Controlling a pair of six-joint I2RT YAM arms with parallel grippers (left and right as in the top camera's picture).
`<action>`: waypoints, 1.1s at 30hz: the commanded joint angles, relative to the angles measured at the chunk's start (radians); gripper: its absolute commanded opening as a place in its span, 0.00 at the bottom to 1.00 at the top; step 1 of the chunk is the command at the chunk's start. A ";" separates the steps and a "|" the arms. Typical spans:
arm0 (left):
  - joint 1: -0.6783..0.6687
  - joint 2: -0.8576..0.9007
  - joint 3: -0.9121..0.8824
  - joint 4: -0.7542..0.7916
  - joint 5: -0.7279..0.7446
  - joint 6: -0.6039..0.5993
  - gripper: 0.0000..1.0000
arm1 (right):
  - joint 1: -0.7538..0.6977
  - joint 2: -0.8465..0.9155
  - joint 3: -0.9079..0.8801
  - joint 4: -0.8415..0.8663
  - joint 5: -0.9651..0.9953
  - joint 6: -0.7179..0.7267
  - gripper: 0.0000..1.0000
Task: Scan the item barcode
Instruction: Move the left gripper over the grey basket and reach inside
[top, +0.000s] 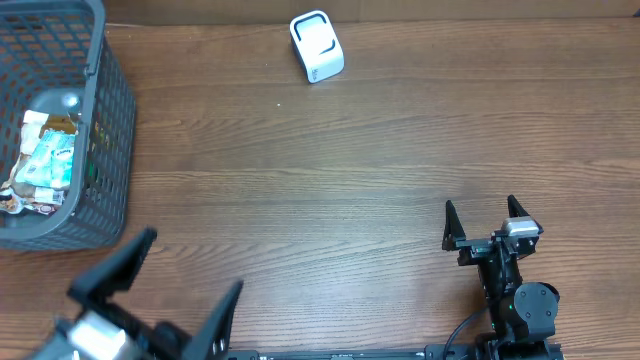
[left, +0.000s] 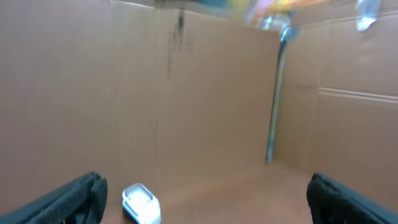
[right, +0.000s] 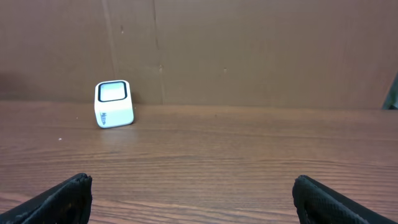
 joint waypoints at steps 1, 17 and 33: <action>-0.006 0.199 0.168 -0.149 0.007 0.049 1.00 | 0.003 -0.006 -0.010 0.002 0.010 -0.005 1.00; -0.006 0.703 0.411 -0.546 0.112 0.097 1.00 | 0.003 -0.006 -0.010 0.002 0.010 -0.005 1.00; 0.004 0.822 0.411 -0.534 -0.488 -0.093 0.99 | 0.003 -0.006 -0.010 0.002 0.010 -0.005 1.00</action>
